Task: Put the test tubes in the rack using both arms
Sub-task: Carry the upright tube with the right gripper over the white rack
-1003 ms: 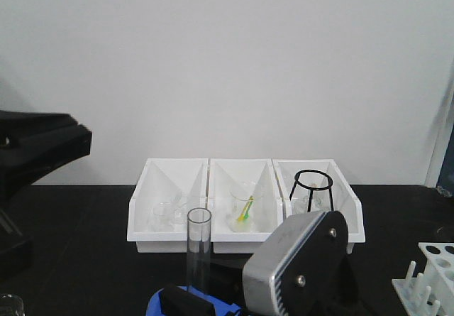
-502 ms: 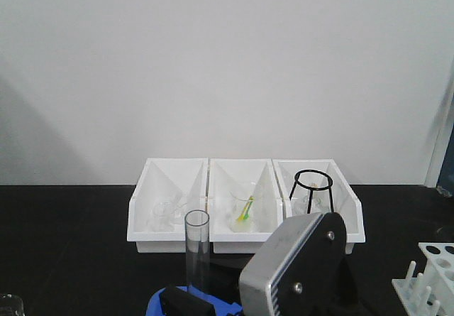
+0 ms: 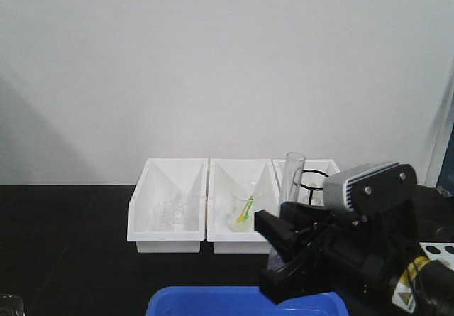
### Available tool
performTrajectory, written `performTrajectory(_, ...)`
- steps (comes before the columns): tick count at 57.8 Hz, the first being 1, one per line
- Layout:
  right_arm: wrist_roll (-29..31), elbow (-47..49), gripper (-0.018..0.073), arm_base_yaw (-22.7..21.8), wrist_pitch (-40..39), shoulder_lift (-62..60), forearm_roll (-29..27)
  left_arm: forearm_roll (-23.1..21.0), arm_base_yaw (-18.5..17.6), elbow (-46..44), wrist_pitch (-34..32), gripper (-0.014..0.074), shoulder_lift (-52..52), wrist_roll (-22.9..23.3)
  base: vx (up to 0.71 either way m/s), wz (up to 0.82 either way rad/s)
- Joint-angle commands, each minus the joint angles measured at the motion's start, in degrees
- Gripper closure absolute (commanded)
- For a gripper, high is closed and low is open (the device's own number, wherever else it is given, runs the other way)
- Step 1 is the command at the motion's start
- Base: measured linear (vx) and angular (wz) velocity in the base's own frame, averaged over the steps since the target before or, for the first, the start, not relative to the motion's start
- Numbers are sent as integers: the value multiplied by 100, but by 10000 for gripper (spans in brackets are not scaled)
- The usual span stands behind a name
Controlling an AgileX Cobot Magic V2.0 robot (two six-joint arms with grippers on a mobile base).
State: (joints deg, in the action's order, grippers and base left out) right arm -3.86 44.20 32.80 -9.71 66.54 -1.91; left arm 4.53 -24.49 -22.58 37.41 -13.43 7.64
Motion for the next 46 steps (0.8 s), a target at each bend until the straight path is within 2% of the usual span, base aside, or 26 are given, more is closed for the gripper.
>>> performTrajectory(1, 50, 205, 566, -401, -500, -121, 5, 185, 10, 7, -305, 619, 244, 269, 0, 0)
performTrajectory(11, 45, 78, 566, -1198, -651, -121, 5, 259, 10, 58, -469, 619, 465, 361, 0, 0)
performTrajectory(18, 27, -378, 566, -1757, -1264, -121, 5, 301, 10, 84, -464, 619, 465, 361, 0, 0)
performTrajectory(29, 32, -1132, 566, -2474, -2167, -121, 5, 342, 10, 84, -469, 618, 465, 361, 0, 0)
performTrajectory(46, 38, -1461, 566, -3464, -2644, -138, 48, 342, 10, 84, -469, 618, 465, 361, 0, 0)
